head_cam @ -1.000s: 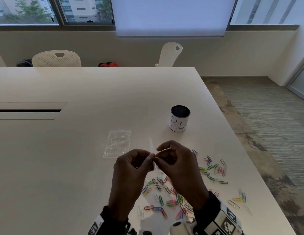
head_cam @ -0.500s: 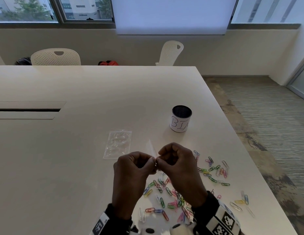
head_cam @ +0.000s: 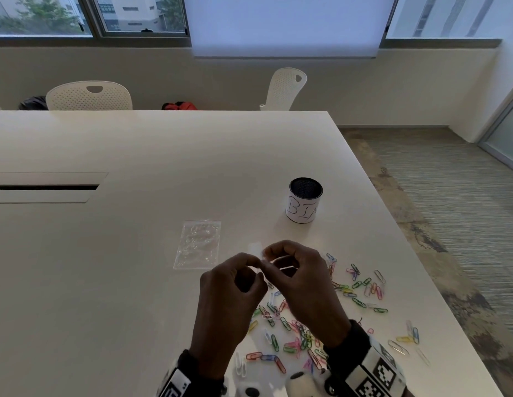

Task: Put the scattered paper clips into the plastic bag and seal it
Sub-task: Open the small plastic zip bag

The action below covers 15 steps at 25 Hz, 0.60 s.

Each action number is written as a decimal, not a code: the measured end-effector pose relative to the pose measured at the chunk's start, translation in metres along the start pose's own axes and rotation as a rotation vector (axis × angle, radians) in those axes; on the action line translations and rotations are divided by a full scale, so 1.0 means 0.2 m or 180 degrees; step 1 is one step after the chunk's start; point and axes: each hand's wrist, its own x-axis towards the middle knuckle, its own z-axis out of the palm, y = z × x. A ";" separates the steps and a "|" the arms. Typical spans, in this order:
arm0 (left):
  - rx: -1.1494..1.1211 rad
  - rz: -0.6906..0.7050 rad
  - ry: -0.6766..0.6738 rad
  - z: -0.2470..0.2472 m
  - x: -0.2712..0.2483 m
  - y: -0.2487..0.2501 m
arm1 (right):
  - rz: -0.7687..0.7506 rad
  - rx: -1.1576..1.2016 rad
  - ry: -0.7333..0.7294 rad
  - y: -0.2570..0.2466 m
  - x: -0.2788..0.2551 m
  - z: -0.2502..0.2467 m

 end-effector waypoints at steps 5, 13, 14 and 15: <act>-0.0001 0.0094 0.0110 -0.01 0.01 -0.01 | -0.0073 0.0167 0.0004 -0.03 0.01 -0.02; 0.0431 0.0052 0.0545 -0.03 0.03 -0.02 | -0.0082 -0.0663 0.0429 -0.01 0.04 -0.06; 0.0454 0.0057 0.0551 -0.03 0.03 -0.02 | -0.0071 -0.0685 0.0444 -0.01 0.03 -0.06; 0.0437 0.0077 0.0543 -0.03 0.03 -0.02 | -0.0050 -0.0658 0.0402 -0.01 0.03 -0.05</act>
